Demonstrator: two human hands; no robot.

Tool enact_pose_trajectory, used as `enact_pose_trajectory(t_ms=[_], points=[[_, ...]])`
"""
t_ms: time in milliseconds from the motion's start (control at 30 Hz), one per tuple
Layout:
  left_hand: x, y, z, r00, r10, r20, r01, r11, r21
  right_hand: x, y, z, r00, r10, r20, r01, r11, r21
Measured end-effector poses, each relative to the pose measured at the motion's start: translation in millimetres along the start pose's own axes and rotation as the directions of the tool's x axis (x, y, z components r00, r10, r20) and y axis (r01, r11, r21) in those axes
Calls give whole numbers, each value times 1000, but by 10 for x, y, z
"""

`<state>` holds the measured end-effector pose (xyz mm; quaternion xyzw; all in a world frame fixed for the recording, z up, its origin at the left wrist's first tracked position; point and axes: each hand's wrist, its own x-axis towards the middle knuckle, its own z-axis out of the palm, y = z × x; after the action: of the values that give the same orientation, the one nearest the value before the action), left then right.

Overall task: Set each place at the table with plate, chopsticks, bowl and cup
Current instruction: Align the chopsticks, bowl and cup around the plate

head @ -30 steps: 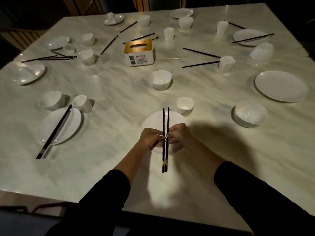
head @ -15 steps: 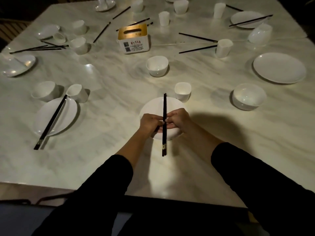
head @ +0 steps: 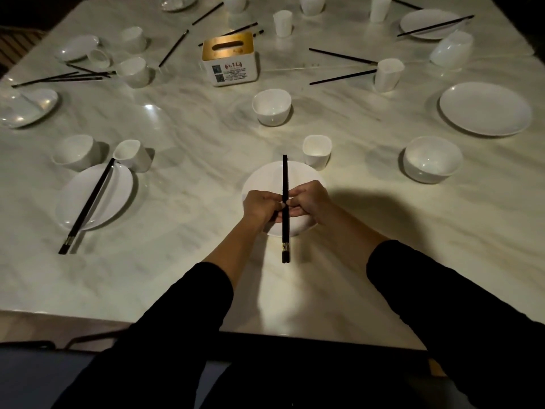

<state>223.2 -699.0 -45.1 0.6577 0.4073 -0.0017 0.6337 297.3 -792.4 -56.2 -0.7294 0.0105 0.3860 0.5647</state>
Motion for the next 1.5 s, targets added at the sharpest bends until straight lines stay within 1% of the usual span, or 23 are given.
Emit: enact_pose_trajectory(t_ms=[233,300,333,400,433,467,500,533,567,600,633,700,767,833,867,1033,1167,1233,1300,1333,1400,1467,1500], points=[[31,-34,3,1000,-4,-11,4,1000,-1,68,66,-5,999,-19,-26,18,999,-36],[52,-54,-7,999,-17,-40,17,1000,5,75,41,-22,997,-19,-74,13,996,-85],[71,-72,-21,998,-3,-68,5,999,33,97,25,-39,993,-9,-118,-2,996,-93],[114,-102,-80,979,110,-169,-75,976,203,126,-30,-84,975,-24,-220,7,997,-78],[132,-115,-121,961,175,-212,-109,950,291,159,-46,-115,949,-99,-298,63,990,-127],[141,-125,-159,942,224,-251,-123,923,365,182,-60,-155,895,-227,-384,139,960,-244],[149,-130,-192,922,260,-288,-119,896,428,199,-77,-197,814,-368,-450,200,904,-378],[161,-138,-218,901,288,-326,-102,869,484,216,-94,-241,724,-484,-492,230,841,-489],[175,-143,-242,885,299,-357,-71,845,530,236,-128,-283,658,-562,-501,247,790,-561],[196,-152,-268,884,287,-368,-36,829,559,273,-164,-326,634,-602,-485,256,756,-603],[215,-163,-286,896,260,-359,-11,823,568,323,-206,-373,656,-607,-449,244,733,-635],[256,-180,-327,932,203,-301,-5,837,548,441,-296,-469,771,-529,-356,193,726,-661],[304,-190,-357,945,172,-279,-9,864,504,523,-372,-553,888,-386,-252,170,783,-599],[340,-187,-375,941,143,-308,15,889,457,566,-413,-619,948,-278,-151,161,834,-528],[363,-181,-381,938,135,-321,23,896,443,581,-425,-637,955,-265,-130,163,841,-516],[445,-143,-425,930,137,-341,24,903,430,654,-468,-640,952,-274,-136,188,874,-449],[483,-112,-480,932,130,-338,35,896,442,726,-490,-626,942,-307,-134,212,858,-468],[509,-92,-519,949,98,-298,46,896,442,774,-487,-612,936,-329,-126,224,832,-507],[526,-51,-556,959,32,-281,97,896,433,810,-447,-596,933,-343,-107,244,823,-514],[532,-2,-579,955,-4,-295,135,896,423,818,-421,-588,931,-347,-110,257,840,-477],[579,138,-614,936,-26,-350,176,898,404,820,-340,-597,930,-332,-157,271,910,-315],[701,289,-618,931,25,-365,127,913,387,811,-227,-622,932,-302,-199,275,950,-149],[790,384,-593,936,64,-345,76,923,378,816,-175,-636,931,-304,-202,284,951,-123]])
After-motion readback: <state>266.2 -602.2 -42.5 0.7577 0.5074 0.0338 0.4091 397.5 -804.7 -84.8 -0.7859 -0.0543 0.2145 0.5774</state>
